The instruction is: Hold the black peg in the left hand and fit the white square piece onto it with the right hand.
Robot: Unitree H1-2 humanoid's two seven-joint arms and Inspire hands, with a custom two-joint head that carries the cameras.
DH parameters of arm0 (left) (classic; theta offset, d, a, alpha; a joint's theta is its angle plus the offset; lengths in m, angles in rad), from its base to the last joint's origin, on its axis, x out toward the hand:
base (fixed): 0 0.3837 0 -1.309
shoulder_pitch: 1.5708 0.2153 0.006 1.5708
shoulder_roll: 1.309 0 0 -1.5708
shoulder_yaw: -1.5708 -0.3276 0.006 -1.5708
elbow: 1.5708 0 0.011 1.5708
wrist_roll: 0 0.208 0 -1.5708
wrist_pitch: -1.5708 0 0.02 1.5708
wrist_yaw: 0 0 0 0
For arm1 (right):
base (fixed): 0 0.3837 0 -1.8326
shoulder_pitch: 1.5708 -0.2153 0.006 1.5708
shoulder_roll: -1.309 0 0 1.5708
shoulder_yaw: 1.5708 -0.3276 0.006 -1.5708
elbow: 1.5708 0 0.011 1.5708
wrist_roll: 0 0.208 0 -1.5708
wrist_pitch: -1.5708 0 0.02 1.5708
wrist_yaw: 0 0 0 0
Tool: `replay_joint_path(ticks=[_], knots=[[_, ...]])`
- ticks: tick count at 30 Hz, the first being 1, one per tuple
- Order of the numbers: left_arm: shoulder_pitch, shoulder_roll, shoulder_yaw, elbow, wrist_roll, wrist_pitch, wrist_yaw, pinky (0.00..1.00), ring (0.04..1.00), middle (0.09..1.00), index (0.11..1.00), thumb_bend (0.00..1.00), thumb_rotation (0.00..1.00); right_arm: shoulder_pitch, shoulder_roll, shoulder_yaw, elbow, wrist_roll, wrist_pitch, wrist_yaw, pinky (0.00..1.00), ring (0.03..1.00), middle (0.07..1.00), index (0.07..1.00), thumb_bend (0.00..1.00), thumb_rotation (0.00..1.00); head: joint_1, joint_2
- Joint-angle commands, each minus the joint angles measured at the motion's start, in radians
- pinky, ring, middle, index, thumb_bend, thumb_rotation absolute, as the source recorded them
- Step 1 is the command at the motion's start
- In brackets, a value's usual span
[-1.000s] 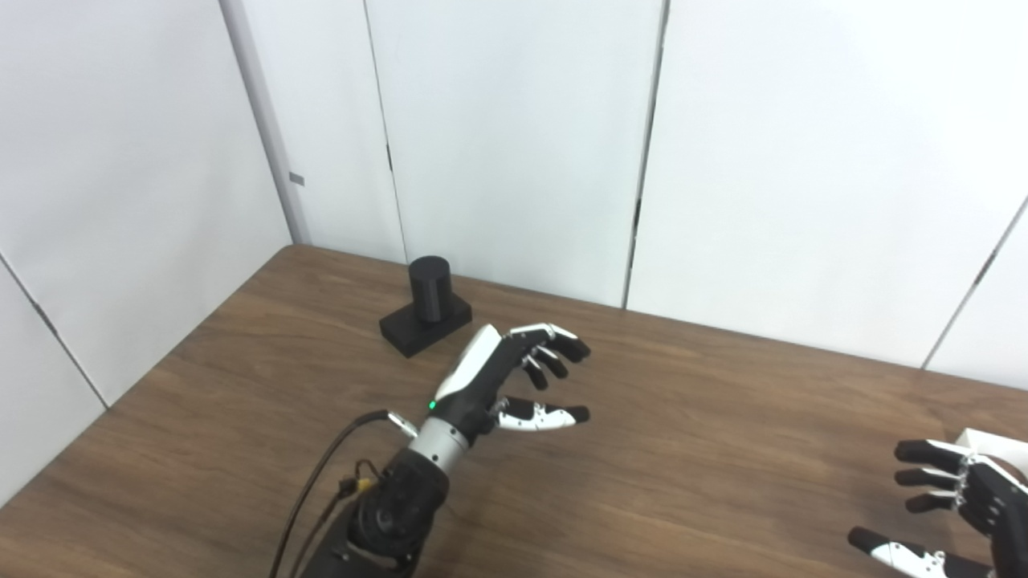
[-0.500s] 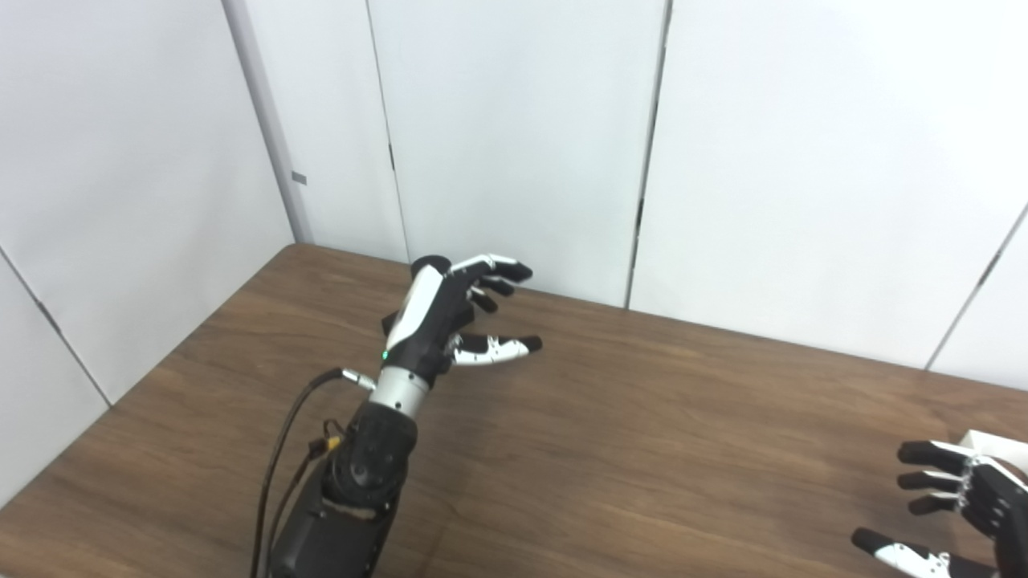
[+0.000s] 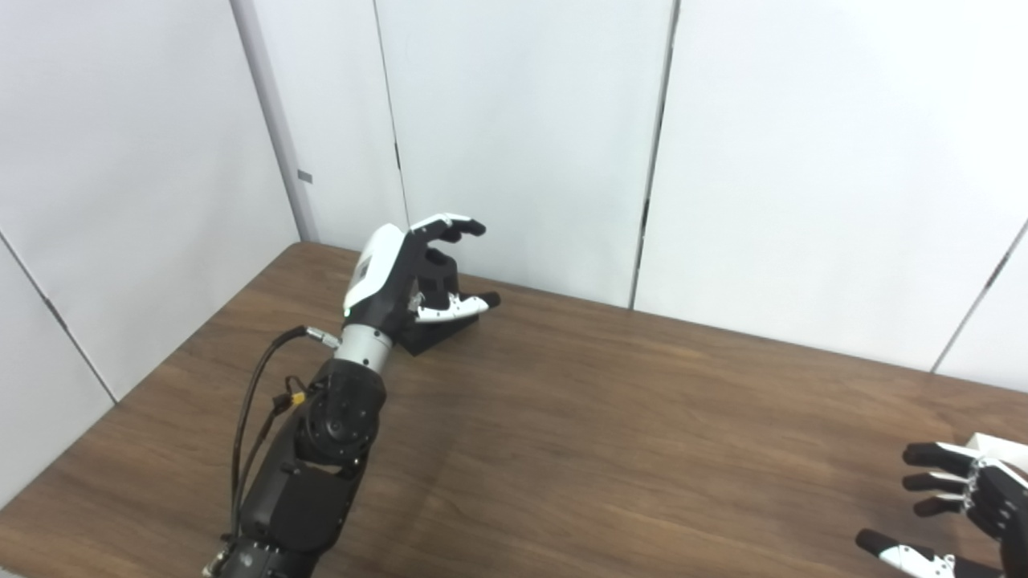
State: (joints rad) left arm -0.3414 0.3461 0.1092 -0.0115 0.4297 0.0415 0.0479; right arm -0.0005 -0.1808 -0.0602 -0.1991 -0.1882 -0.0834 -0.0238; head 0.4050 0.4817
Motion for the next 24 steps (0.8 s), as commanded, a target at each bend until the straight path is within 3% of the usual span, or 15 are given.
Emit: replay_joint_path(ticks=[1, 4, 7, 9, 17, 24], knots=[[-0.068, 0.041, 0.011, 0.002, 0.019, -0.018, 0.036, 0.58, 0.752, 0.765, 0.685, 0.80, 0.07, -0.028, -0.006, -0.004, -0.041, 0.001, -0.001, 0.002, 0.46, 0.591, 0.661, 0.628, 0.49, 0.00, -0.001, 0.000], [-0.080, 0.060, 0.006, 0.023, 0.068, 0.002, 0.058, 0.60, 0.772, 0.793, 0.681, 0.83, 0.10, -0.028, -0.006, -0.004, -0.041, 0.002, -0.003, 0.002, 0.46, 0.591, 0.659, 0.626, 0.49, 0.00, 0.001, -0.001], [-0.085, 0.076, 0.006, 0.037, 0.095, 0.016, 0.067, 0.79, 0.892, 0.862, 0.730, 0.82, 0.13, -0.029, -0.007, -0.002, -0.033, 0.004, -0.019, 0.000, 0.45, 0.582, 0.651, 0.621, 0.49, 0.00, 0.001, -0.001], [-0.087, 0.082, 0.008, 0.046, 0.101, 0.033, 0.071, 0.86, 0.948, 0.900, 0.759, 0.84, 0.15, -0.030, -0.006, -0.002, -0.036, 0.001, -0.015, 0.000, 0.44, 0.578, 0.648, 0.619, 0.49, 0.00, 0.001, 0.002], [-0.105, 0.135, -0.021, 0.082, 0.162, 0.129, 0.051, 0.75, 0.923, 0.920, 0.812, 0.92, 0.24, -0.026, -0.006, -0.002, -0.049, 0.000, 0.001, 0.001, 0.44, 0.575, 0.648, 0.620, 0.48, 0.00, 0.002, 0.004], [-0.130, 0.174, -0.049, 0.154, 0.204, 0.176, 0.059, 0.92, 0.983, 0.948, 0.848, 1.00, 0.34, -0.026, -0.008, -0.004, -0.051, 0.008, -0.003, 0.002, 0.44, 0.571, 0.648, 0.622, 0.48, 0.00, 0.005, 0.009]])
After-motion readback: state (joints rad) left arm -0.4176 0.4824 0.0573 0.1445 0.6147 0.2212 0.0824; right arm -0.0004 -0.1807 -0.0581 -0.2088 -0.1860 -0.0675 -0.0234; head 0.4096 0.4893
